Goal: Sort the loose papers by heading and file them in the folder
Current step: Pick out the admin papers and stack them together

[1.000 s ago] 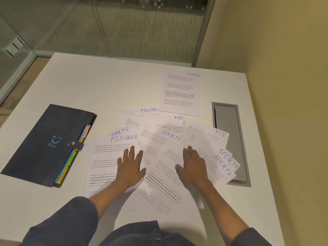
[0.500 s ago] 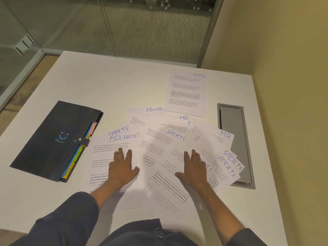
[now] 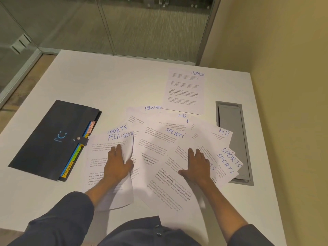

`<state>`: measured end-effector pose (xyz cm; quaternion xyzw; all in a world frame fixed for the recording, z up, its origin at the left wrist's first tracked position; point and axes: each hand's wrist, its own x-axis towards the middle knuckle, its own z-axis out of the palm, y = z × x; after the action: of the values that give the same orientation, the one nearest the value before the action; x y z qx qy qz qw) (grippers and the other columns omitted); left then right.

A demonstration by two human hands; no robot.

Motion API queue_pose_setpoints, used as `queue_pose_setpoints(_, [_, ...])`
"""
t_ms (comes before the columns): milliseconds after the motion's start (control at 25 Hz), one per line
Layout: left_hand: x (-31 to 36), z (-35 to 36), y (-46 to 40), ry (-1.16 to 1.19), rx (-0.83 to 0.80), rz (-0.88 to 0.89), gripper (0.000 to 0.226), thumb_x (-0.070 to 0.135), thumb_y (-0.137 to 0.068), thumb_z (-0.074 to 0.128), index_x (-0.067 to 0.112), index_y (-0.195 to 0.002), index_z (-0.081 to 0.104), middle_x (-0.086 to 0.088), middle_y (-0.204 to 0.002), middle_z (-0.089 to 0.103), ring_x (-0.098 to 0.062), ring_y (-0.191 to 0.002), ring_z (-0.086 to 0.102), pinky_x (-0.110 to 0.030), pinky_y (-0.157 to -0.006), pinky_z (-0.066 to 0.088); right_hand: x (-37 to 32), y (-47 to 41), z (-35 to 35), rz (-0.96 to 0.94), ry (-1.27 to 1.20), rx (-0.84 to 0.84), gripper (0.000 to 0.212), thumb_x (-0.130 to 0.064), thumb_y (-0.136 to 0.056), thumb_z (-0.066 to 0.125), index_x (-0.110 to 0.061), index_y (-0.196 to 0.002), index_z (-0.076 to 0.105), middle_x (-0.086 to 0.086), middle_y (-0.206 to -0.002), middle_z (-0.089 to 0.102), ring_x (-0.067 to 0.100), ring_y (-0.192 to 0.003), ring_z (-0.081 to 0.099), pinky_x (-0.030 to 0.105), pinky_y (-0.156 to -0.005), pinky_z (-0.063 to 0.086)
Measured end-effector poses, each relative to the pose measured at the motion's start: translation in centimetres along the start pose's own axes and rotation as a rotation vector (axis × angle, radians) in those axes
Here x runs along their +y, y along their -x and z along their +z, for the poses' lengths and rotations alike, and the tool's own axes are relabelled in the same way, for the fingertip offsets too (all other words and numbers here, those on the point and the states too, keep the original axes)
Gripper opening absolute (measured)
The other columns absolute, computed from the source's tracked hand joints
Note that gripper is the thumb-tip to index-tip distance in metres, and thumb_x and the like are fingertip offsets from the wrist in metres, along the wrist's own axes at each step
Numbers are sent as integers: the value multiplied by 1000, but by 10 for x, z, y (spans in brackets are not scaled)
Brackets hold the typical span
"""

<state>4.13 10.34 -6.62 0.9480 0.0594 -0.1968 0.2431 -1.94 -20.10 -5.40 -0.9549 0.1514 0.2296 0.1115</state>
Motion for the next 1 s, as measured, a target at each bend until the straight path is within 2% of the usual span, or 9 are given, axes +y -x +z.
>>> queue_pose_setpoints(80, [-1, -6, -3, 121, 67, -52, 82, 43, -90, 58, 13, -151, 13, -13, -155, 25, -32, -141, 28, -54, -110, 33, 0, 0, 0, 0, -7, 9, 112, -62, -74, 72, -18, -156, 9, 15, -162, 12, 31, -149, 16, 48, -118, 22])
queue_pose_setpoints(200, [1, -14, -4, 231, 138, -114, 77, 38, -95, 55, 14, -153, 11, -10, -158, 24, -33, -142, 28, -54, -113, 29, 0, 0, 0, -17, -13, 13, 110, -61, -75, 72, -17, -156, 11, 15, -163, 11, 31, -149, 15, 49, -118, 22])
queue_pose_setpoints(360, [10, -19, 1, 82, 144, -21, 78, 33, -93, 59, 28, -153, 9, -3, -157, 25, -33, -139, 34, -56, -103, 38, -6, 1, 5, -77, -6, 8, 96, -60, -81, 64, -17, -153, 18, 11, -164, 8, 28, -150, 12, 51, -118, 20])
queue_pose_setpoints(480, [20, -20, 2, -188, 117, 114, 67, 22, -92, 59, 30, -150, 27, -8, -152, 31, -31, -132, 42, -50, -89, 49, -15, 2, 10, -124, -7, -31, 91, -61, -87, 56, -17, -155, 15, 9, -165, 0, 28, -151, 5, 51, -119, 14])
queue_pose_setpoints(600, [29, -10, -1, -264, 25, 124, 32, 26, -97, 48, 18, -127, 53, -14, -151, 28, -31, -132, 35, -46, -90, 45, -23, 2, 11, -166, -8, -62, 90, -59, -90, 53, -18, -157, 10, 7, -165, -5, 27, -152, 0, 49, -120, 11])
queue_pose_setpoints(680, [34, -2, -3, -276, -37, 80, 43, 43, -95, 45, 16, -128, 48, -16, -155, 20, -32, -137, 26, -48, -95, 44, -25, 0, 9, -176, -27, -74, 89, -58, -90, 52, -19, -157, 9, 6, -165, -5, 26, -152, 0, 49, -120, 10])
queue_pose_setpoints(800, [39, 9, -8, -327, -89, 28, 79, 68, -86, 46, 16, -143, 31, -14, -159, 9, -34, -144, 13, -53, -101, 40, -23, 2, 5, -124, -45, -10, 88, -59, -91, 47, -17, -157, 8, 9, -165, -3, 27, -152, 0, 50, -120, 10])
queue_pose_setpoints(920, [43, 15, -3, -393, -99, 24, 98, 78, -81, 39, 15, -152, 15, -16, -160, 0, -35, -147, 3, -53, -110, 30, -12, 13, 4, 106, -150, 85, 90, -61, -92, 44, -13, -157, 4, 16, -164, -5, 31, -152, -3, 48, -120, 6])
queue_pose_setpoints(1000, [46, 20, 3, -458, -60, 96, 100, 82, -80, 33, 17, -153, 10, -20, -160, -6, -38, -147, -4, -54, -115, 13, -6, 18, 3, 230, -215, 69, 93, -64, -92, 43, -12, -157, 1, 21, -163, -5, 34, -151, -3, 48, -120, 6])
